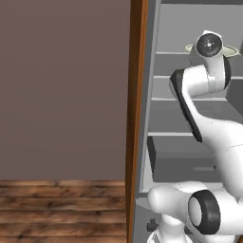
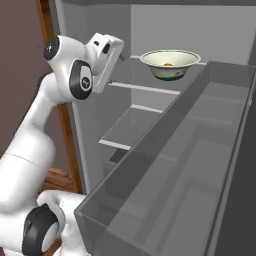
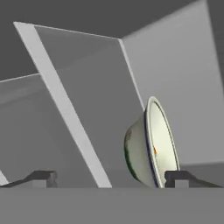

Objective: Move the mug from next to the sink to the open cabinet. Then, move the bowl with the peach to the fridge to clear the area for faucet cleaning.

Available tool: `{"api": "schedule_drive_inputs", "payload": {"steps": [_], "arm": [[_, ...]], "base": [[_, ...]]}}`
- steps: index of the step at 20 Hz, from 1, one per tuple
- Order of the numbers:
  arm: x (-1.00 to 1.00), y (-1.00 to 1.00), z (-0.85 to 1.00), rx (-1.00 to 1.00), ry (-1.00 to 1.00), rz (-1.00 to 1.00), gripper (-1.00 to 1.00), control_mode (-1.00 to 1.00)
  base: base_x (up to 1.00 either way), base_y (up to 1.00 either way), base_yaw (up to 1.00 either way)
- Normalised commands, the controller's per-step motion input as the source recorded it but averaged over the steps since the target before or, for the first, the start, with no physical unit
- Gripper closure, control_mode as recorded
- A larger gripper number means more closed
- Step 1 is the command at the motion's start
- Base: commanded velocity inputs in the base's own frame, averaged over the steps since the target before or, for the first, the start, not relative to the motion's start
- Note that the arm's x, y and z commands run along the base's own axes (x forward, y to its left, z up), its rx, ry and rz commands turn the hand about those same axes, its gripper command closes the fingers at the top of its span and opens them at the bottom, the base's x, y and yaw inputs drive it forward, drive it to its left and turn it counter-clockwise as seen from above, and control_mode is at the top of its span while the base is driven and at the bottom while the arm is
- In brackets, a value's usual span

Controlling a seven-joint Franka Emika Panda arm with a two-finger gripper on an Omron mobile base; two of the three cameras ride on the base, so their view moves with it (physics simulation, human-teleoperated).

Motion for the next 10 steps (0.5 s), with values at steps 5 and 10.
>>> {"api": "schedule_drive_inputs", "payload": {"steps": [5, 10], "arm": [[-1.0, 0.64, -0.34, -0.02, -0.03, -0.03, -1.0, -1.0], [-1.0, 0.1, -0.51, 0.06, 0.0, -0.21, -1.0, -1.0]], "base": [[0.0, 0.0, 0.0], [0.0, 0.0, 0.0]]}}
